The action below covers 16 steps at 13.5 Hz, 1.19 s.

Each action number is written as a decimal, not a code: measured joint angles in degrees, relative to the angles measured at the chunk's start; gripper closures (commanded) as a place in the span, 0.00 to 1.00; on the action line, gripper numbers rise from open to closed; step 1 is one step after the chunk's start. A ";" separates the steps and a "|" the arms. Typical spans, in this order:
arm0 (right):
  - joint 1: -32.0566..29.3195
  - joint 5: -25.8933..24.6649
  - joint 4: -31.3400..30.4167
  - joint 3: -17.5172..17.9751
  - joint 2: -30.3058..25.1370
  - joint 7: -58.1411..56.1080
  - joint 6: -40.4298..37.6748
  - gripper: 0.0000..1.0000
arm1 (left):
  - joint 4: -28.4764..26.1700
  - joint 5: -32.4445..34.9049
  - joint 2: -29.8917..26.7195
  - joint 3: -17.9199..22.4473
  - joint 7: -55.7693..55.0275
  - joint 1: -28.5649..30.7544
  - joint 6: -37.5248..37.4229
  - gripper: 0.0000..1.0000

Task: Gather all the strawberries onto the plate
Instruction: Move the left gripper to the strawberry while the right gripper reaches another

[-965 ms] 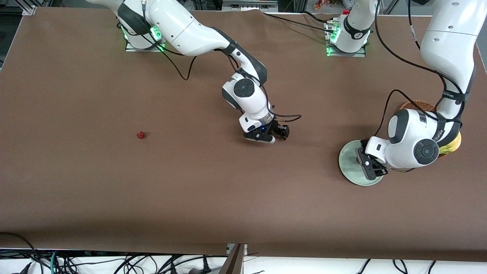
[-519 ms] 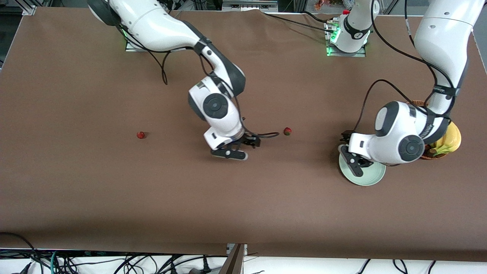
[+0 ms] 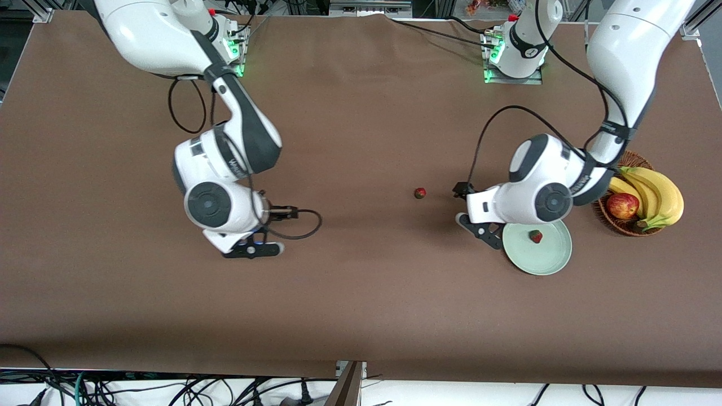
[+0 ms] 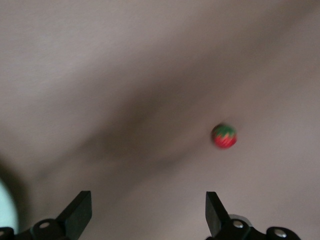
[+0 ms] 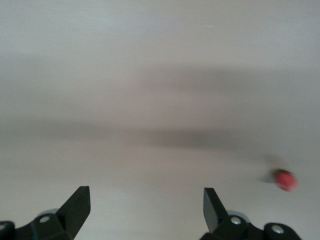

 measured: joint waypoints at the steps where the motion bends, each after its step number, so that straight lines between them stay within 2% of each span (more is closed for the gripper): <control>1: -0.24 -0.02 -0.02 -1.93 -0.12 -1.45 -2.25 0.00 | -1.73 0.00 0.09 0.00 -4.36 -1.80 3.81 0.00; 4: -0.45 -0.01 -2.19 -7.12 -0.36 -5.92 -4.95 0.00 | -8.78 0.00 0.47 0.16 -13.27 -5.83 16.47 0.00; 7: -0.60 0.01 -7.36 -10.00 -1.26 -7.96 -3.70 0.00 | -10.97 0.18 1.16 0.29 -17.59 -7.36 20.30 0.00; 11: -2.64 0.10 -18.10 -10.93 -3.62 -13.78 7.08 0.00 | -11.69 7.67 1.51 0.28 -29.67 -9.68 20.54 0.00; 14: -3.38 0.12 -28.17 -10.96 -6.42 -15.26 16.68 0.00 | -11.98 9.83 1.74 0.32 -32.32 -10.36 20.60 0.00; 16: -3.37 0.13 -33.39 -10.95 -7.83 -15.34 21.58 0.00 | -12.11 10.55 1.93 0.46 -32.36 -10.36 20.62 0.23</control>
